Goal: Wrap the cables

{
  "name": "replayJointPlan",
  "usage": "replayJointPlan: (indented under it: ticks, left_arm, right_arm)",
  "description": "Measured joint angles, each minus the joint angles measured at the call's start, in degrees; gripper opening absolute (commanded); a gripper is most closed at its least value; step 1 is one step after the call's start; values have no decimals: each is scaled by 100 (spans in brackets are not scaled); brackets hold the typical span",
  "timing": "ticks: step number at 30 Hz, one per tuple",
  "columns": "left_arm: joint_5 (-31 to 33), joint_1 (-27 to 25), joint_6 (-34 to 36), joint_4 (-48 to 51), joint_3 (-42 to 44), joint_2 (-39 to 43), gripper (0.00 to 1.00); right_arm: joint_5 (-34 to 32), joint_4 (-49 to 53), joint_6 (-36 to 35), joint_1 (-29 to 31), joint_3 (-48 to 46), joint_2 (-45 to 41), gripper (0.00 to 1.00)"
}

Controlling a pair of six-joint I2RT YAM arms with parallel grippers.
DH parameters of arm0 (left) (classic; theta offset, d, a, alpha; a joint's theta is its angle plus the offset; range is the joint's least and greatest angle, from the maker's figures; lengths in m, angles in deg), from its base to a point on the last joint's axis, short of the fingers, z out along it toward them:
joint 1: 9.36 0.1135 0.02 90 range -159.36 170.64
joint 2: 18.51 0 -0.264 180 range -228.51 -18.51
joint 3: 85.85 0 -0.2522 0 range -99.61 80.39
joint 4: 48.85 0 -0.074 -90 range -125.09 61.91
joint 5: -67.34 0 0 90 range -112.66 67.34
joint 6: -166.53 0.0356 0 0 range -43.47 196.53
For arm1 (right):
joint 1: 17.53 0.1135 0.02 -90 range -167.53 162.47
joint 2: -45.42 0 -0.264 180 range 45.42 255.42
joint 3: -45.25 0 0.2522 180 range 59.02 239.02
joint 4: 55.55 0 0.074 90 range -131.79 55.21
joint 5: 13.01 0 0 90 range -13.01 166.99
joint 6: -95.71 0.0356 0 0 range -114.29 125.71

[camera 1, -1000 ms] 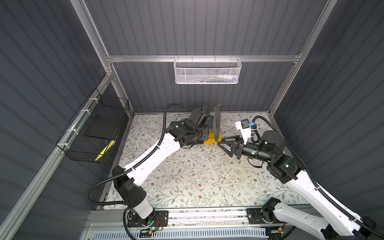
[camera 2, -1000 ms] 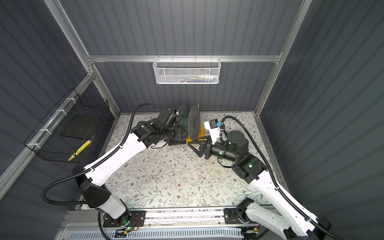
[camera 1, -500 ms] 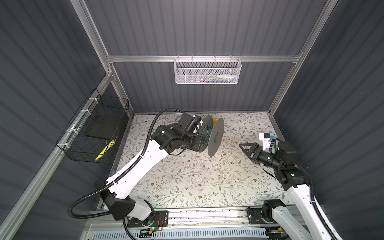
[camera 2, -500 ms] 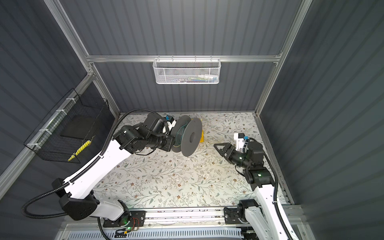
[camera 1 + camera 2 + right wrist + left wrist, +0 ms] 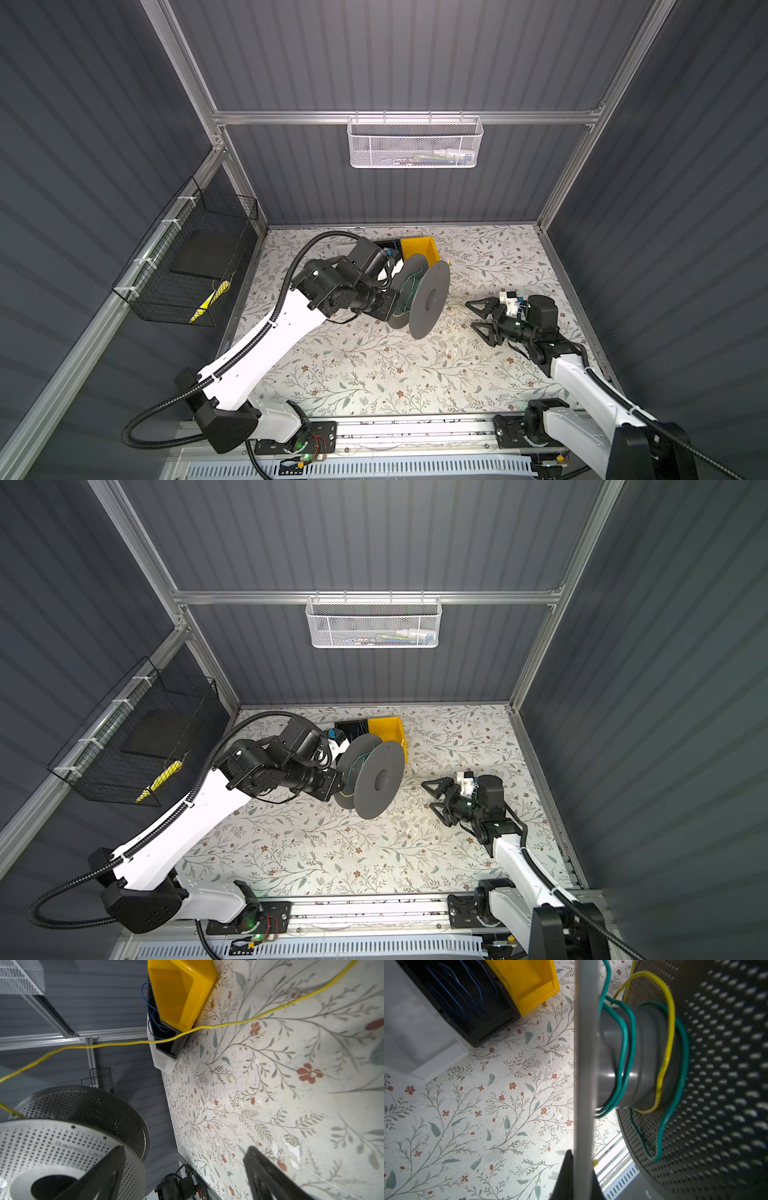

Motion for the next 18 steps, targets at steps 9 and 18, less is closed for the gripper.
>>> replayJointPlan:
  ticks: [9,18]
  left_arm:
    - [-31,0,-2,31,157,205,0]
    - [4,0,-2,28,166,258,0]
  right_arm:
    - [323,-841,85,-46,688,1585,94]
    - [953,-1217,94,-7,1515,2968,95]
